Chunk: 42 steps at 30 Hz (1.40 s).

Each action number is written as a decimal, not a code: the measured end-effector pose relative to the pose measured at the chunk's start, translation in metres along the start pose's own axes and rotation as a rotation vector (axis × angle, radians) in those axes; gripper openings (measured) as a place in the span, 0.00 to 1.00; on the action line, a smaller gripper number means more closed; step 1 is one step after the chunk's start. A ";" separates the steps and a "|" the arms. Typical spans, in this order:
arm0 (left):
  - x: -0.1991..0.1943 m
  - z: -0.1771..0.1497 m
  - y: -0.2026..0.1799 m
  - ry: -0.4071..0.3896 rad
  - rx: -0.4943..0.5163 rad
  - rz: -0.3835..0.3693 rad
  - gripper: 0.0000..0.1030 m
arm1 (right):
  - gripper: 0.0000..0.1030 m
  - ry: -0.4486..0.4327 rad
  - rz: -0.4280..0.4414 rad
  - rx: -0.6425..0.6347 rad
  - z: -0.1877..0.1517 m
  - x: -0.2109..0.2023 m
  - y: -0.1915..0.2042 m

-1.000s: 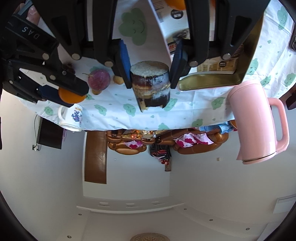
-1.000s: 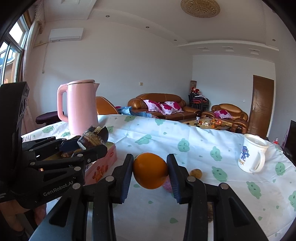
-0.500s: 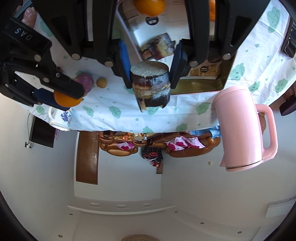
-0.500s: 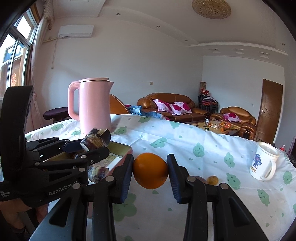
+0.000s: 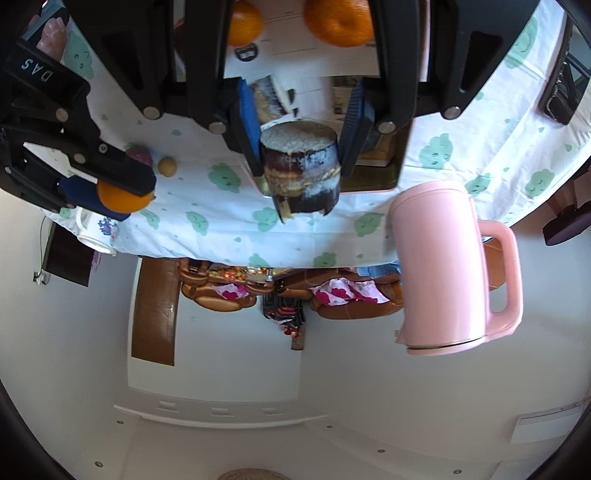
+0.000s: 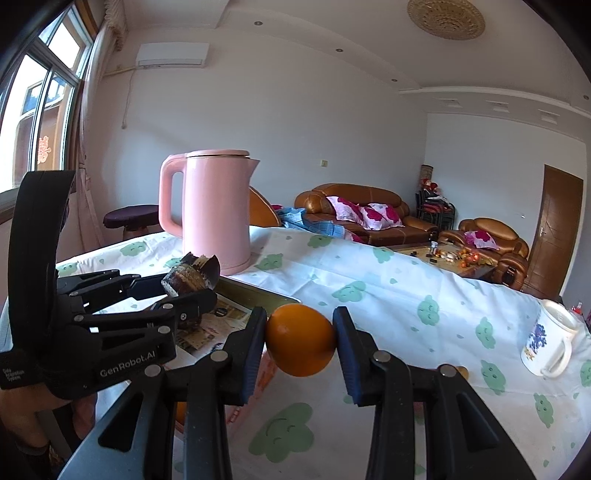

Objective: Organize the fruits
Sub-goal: 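Lower the cake slice and orange into the tin and open both tools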

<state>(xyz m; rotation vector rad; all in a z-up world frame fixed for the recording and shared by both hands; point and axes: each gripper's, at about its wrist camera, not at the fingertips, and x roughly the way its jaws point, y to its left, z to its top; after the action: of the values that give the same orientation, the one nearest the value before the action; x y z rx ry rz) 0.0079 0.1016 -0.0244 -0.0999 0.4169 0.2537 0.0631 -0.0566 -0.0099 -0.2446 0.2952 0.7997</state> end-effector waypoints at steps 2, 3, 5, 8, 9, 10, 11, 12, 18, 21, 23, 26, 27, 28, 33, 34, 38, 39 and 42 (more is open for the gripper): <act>0.000 0.001 0.008 0.003 -0.005 0.015 0.40 | 0.38 -0.001 0.007 -0.006 0.002 0.002 0.004; -0.001 0.001 0.011 0.005 -0.008 0.020 0.40 | 0.38 -0.002 0.013 -0.009 0.003 0.003 0.006; -0.001 0.001 0.017 0.009 -0.014 0.031 0.40 | 0.38 -0.002 0.023 -0.016 0.005 0.005 0.011; 0.000 0.001 0.023 0.016 -0.018 0.042 0.40 | 0.38 0.000 0.035 -0.025 0.006 0.008 0.018; 0.000 0.001 0.025 0.018 -0.020 0.046 0.40 | 0.38 0.001 0.039 -0.027 0.006 0.009 0.020; 0.000 0.000 0.027 0.021 -0.020 0.048 0.40 | 0.38 0.002 0.044 -0.028 0.006 0.010 0.022; 0.001 0.000 0.029 0.024 -0.021 0.052 0.40 | 0.38 0.003 0.048 -0.029 0.007 0.011 0.023; 0.002 0.000 0.030 0.027 -0.020 0.054 0.40 | 0.38 0.005 0.053 -0.030 0.007 0.012 0.024; 0.005 -0.001 0.037 0.050 -0.023 0.067 0.40 | 0.38 0.021 0.077 -0.042 0.007 0.023 0.033; 0.007 -0.002 0.040 0.061 -0.024 0.075 0.40 | 0.38 0.032 0.090 -0.043 0.008 0.029 0.037; 0.008 -0.002 0.042 0.068 -0.026 0.077 0.40 | 0.38 0.036 0.096 -0.044 0.008 0.032 0.040; 0.009 -0.003 0.044 0.078 -0.025 0.079 0.40 | 0.38 0.048 0.105 -0.051 0.008 0.037 0.045; 0.010 -0.004 0.045 0.082 -0.024 0.078 0.40 | 0.38 0.051 0.107 -0.053 0.007 0.038 0.046; 0.010 -0.004 0.045 0.084 -0.024 0.078 0.40 | 0.38 0.053 0.109 -0.054 0.007 0.039 0.048; 0.013 -0.005 0.048 0.107 -0.021 0.076 0.40 | 0.38 0.068 0.116 -0.060 0.005 0.044 0.053; 0.014 -0.005 0.048 0.111 -0.019 0.074 0.40 | 0.38 0.071 0.117 -0.061 0.005 0.045 0.053; 0.016 -0.006 0.049 0.123 -0.014 0.071 0.40 | 0.38 0.089 0.121 -0.062 0.003 0.050 0.055; 0.016 -0.006 0.049 0.127 -0.013 0.070 0.40 | 0.38 0.095 0.124 -0.061 0.002 0.051 0.056; 0.019 -0.006 0.049 0.146 -0.002 0.064 0.40 | 0.38 0.117 0.128 -0.064 -0.001 0.055 0.057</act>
<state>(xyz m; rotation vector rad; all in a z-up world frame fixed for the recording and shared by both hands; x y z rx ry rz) 0.0096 0.1517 -0.0399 -0.1076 0.5653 0.3106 0.0578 0.0178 -0.0355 -0.3357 0.3990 0.9243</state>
